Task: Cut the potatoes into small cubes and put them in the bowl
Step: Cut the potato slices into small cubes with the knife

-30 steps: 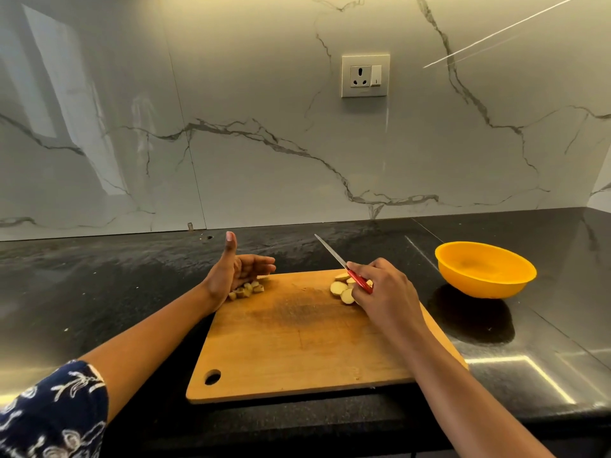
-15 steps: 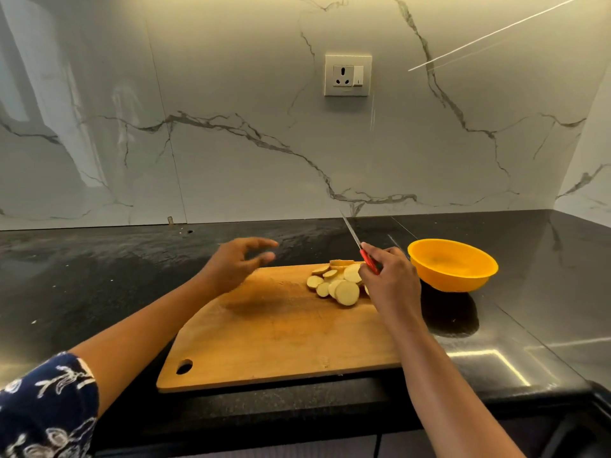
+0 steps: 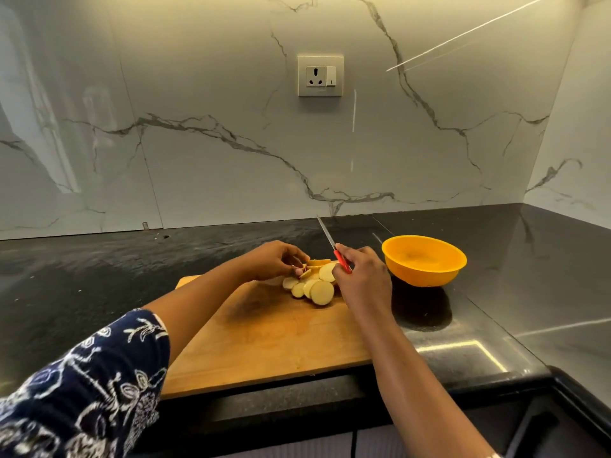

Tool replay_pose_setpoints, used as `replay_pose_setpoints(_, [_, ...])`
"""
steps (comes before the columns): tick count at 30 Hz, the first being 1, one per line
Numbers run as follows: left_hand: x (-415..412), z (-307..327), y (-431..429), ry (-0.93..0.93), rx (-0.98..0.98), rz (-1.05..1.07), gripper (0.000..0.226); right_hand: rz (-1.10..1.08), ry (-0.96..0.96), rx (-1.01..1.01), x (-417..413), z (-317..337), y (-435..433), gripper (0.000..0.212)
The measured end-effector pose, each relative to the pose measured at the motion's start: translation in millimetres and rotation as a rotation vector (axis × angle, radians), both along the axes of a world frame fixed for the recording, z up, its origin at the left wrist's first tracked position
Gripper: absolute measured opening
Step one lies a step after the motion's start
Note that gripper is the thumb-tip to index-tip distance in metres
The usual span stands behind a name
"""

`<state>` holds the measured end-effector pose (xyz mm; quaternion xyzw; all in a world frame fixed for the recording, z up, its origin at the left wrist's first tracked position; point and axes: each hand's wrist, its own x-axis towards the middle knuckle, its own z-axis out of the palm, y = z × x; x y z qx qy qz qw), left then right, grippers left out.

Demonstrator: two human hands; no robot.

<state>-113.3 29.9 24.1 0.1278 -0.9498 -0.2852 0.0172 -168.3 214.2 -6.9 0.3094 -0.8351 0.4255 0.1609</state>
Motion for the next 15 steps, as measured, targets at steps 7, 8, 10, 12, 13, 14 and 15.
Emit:
replay_pose_setpoints(7, [0,5,-17,0.119,-0.079,0.087,0.025,0.007,0.015,0.013,1,0,-1,0.047])
replay_pose_setpoints(8, [1,5,-19,0.144,-0.08,0.106,0.024,0.008,0.018,0.014,1,1,-1,0.048])
replay_pose_setpoints(10, [7,6,-23,0.204,-0.031,0.16,0.022,0.01,0.022,0.011,2,1,-1,0.048])
replay_pose_setpoints(12, [17,11,-24,0.278,0.078,0.224,0.022,0.01,0.027,0.01,2,1,-1,0.047])
replay_pose_setpoints(13, [24,15,-23,0.312,0.133,0.246,0.023,0.011,0.03,0.013,3,1,-1,0.047])
replay_pose_setpoints(14, [34,18,-22,0.341,0.171,0.252,0.023,0.014,0.034,0.016,3,1,-1,0.046])
replay_pose_setpoints(15, [45,21,-20,0.363,0.184,0.239,0.023,0.018,0.038,0.018,3,1,-1,0.046])
